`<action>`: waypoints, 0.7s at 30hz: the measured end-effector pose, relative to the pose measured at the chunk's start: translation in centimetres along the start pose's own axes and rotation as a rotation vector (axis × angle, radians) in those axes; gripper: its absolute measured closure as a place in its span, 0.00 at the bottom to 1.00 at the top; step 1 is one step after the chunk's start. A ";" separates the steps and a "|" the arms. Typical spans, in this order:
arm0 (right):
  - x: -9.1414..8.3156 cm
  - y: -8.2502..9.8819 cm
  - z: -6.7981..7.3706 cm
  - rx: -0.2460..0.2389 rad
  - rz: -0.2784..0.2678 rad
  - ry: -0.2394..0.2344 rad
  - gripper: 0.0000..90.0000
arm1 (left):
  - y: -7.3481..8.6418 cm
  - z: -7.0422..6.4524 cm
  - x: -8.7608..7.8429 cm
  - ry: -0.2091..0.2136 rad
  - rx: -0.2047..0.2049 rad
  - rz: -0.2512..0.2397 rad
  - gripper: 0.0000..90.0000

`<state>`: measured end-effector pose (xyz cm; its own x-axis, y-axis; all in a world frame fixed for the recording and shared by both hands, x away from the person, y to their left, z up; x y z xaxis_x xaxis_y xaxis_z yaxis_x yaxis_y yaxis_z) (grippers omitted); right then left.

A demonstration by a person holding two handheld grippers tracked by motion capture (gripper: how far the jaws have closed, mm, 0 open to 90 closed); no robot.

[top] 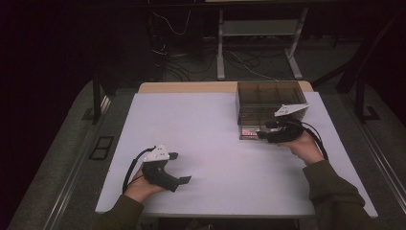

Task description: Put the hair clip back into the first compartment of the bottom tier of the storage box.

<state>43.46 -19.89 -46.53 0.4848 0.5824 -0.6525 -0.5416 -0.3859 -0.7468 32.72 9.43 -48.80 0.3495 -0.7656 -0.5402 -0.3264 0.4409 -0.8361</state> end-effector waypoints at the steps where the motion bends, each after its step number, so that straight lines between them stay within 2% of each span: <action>1: -0.1 0.2 0.1 -0.002 0.000 0.002 0.42 | 0.0 0.0 0.0 0.000 0.000 0.000 0.00; 4: -0.3 0.6 0.4 -0.012 -0.001 0.012 0.40 | 0.0 0.0 0.0 0.000 0.000 0.000 0.00; 9: -1.0 1.3 0.9 0.016 -0.015 -0.002 0.39 | 0.0 0.0 0.0 0.001 0.000 0.002 0.00; 14: -1.7 1.9 1.2 0.026 -0.032 -0.003 0.37 | 0.0 0.0 0.1 0.000 0.000 0.002 0.00; 18: -2.2 2.3 1.3 0.028 -0.042 0.014 0.35 | 0.0 -0.1 0.1 0.001 -0.003 0.002 0.00; 21: -2.5 2.7 1.6 0.042 -0.049 0.006 0.34 | 0.0 -0.1 0.1 0.001 -0.002 0.003 0.00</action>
<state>39.71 -21.25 -46.68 0.5156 0.5956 -0.6160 -0.5456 -0.3262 -0.7720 32.67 9.31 -48.88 0.3475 -0.7647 -0.5426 -0.3293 0.4423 -0.8342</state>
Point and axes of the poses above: each handheld gripper's, and its own axes: x roughly forward along the jaws, y roughly out of its underside, z roughly to its left, the point moved 10 cm from there along x, roughly forward along the jaws, and after that the axes turned 3 degrees about x, right-handed, at the moved point
